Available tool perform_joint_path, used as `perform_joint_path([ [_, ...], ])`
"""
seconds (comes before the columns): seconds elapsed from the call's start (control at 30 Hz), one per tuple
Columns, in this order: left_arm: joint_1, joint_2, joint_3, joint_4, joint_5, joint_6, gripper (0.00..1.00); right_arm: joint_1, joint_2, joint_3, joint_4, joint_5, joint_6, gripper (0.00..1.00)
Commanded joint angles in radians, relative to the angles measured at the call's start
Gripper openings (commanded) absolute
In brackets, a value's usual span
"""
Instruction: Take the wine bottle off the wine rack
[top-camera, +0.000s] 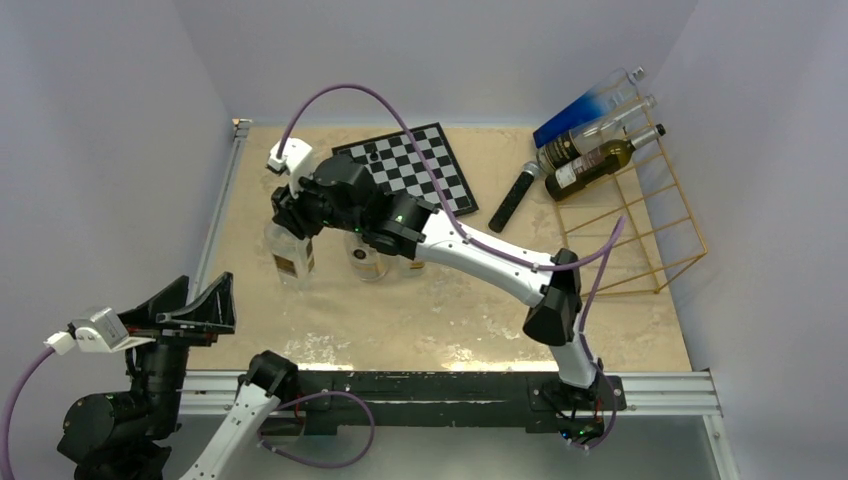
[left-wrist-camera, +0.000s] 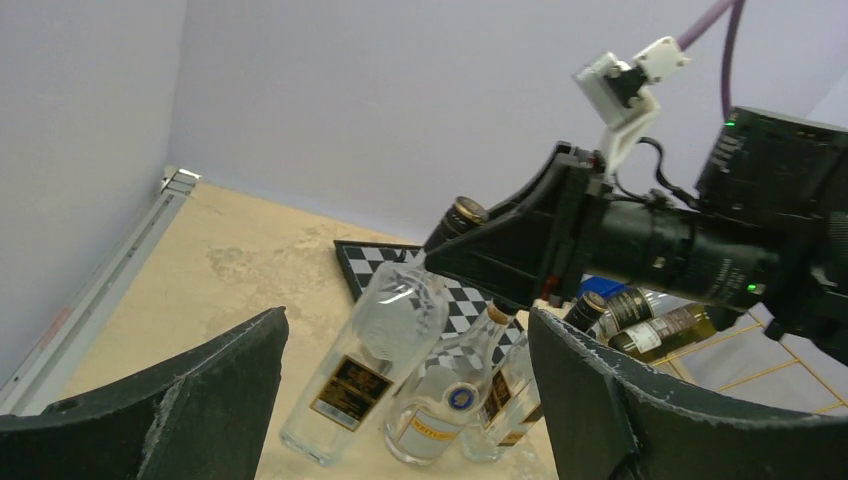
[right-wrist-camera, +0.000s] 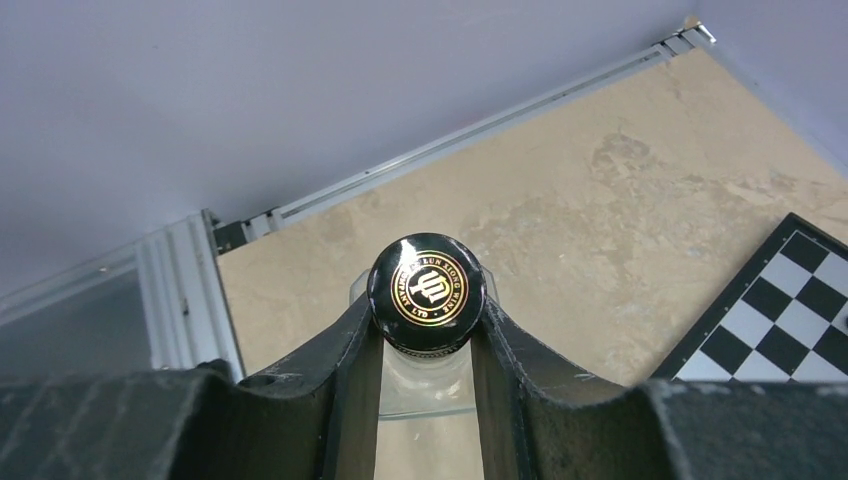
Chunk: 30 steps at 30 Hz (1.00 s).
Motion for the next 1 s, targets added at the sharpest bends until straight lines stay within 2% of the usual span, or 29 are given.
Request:
perform_joint_path([
  [0.0, -0.002, -0.02, 0.005, -0.007, 0.048, -0.016, 0.93, 0.005, 0.031, 0.157, 0.128, 0.107, -0.071, 0.0],
  [0.37, -0.003, -0.063, -0.043, 0.007, 0.051, -0.015, 0.93, 0.005, 0.158, 0.201, 0.144, 0.218, -0.086, 0.01],
  [0.43, -0.003, -0.063, -0.05, 0.007, 0.05, -0.014, 0.93, 0.004, 0.159, 0.178, 0.16, 0.218, -0.086, 0.09],
  [0.5, -0.003, -0.062, -0.059, 0.012, 0.05, -0.014, 0.93, 0.004, 0.159, 0.161, 0.167, 0.229, -0.085, 0.24],
  [0.63, -0.003, -0.055, -0.068, 0.015, 0.055, -0.01, 0.93, 0.004, 0.141, 0.128, 0.185, 0.239, -0.078, 0.38],
  [0.77, -0.003, -0.047, -0.069, 0.012, 0.057, -0.005, 0.93, 0.004, 0.117, 0.128, 0.19, 0.239, -0.078, 0.47],
  [0.97, -0.003, -0.006, -0.065, 0.006, 0.072, 0.003, 0.93, 0.004, 0.055, 0.14, 0.136, 0.249, -0.051, 0.5],
])
